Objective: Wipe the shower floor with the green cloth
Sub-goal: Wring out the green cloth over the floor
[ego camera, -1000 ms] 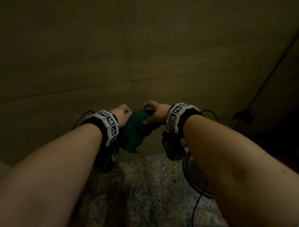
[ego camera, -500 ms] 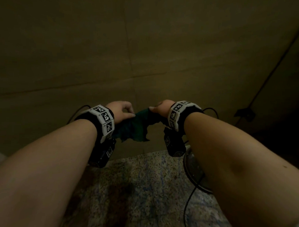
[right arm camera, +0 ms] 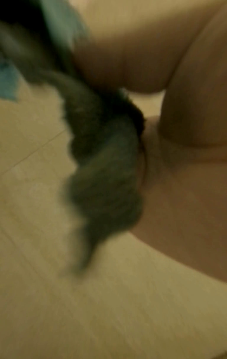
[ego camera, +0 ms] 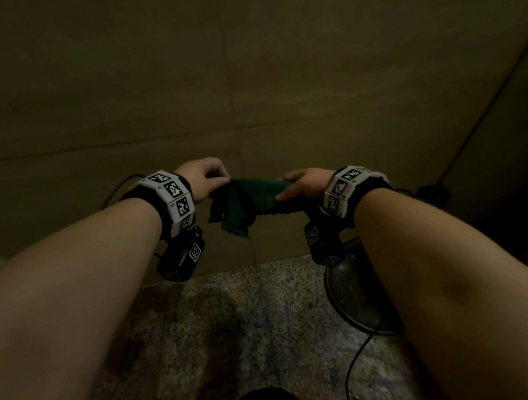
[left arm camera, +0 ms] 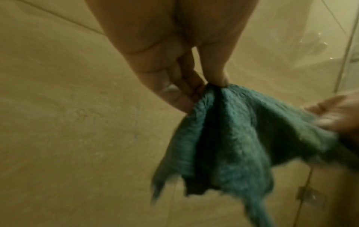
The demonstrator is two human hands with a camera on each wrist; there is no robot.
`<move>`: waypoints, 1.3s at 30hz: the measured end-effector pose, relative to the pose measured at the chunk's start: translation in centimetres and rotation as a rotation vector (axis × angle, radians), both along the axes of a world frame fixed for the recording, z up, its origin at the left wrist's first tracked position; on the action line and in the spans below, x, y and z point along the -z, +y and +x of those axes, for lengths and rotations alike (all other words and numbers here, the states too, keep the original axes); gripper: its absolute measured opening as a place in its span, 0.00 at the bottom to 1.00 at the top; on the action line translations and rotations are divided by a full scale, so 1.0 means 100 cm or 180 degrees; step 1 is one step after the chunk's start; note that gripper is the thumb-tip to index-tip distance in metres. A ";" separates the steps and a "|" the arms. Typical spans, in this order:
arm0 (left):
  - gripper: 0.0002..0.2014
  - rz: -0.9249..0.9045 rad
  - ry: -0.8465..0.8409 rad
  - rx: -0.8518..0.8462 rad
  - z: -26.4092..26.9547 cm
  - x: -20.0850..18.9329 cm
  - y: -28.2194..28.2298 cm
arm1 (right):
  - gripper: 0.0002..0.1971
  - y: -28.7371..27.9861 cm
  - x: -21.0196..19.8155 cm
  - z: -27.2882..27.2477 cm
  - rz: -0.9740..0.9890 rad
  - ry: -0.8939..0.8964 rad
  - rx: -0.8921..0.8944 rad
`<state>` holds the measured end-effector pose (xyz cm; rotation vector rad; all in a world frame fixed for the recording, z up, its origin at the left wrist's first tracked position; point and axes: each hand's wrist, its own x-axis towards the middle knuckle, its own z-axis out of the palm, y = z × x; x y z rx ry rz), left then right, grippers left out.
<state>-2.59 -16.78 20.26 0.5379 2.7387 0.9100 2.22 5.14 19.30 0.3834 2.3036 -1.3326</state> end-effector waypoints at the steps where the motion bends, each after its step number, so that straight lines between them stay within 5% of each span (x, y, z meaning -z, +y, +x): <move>1: 0.04 0.0002 0.0016 -0.0055 0.001 0.000 0.000 | 0.32 -0.001 -0.003 0.002 0.0057 0.0117 0.0072; 8: 0.11 -0.0303 0.0054 -0.0208 0.010 -0.004 0.004 | 0.17 -0.013 0.002 0.009 -0.1737 0.0582 0.1288; 16: 0.20 -0.0174 -0.0426 -0.0288 0.019 -0.009 -0.001 | 0.10 -0.037 0.010 0.010 -0.2774 0.0524 0.1133; 19: 0.19 -0.0491 -0.0280 -0.0117 0.020 -0.008 -0.010 | 0.12 -0.043 0.005 0.009 -0.2496 0.0497 0.1187; 23: 0.17 -0.0563 -0.0072 -0.0271 0.021 -0.009 -0.023 | 0.31 -0.038 0.002 0.013 -0.1869 0.0403 0.1213; 31: 0.16 -0.0570 -0.0051 -0.0300 0.024 -0.016 -0.038 | 0.25 -0.030 -0.002 0.018 0.0323 0.0600 0.0289; 39: 0.31 -0.0398 -0.0463 -0.0119 0.030 -0.023 -0.043 | 0.22 -0.023 -0.012 0.016 0.0736 0.1119 -0.0112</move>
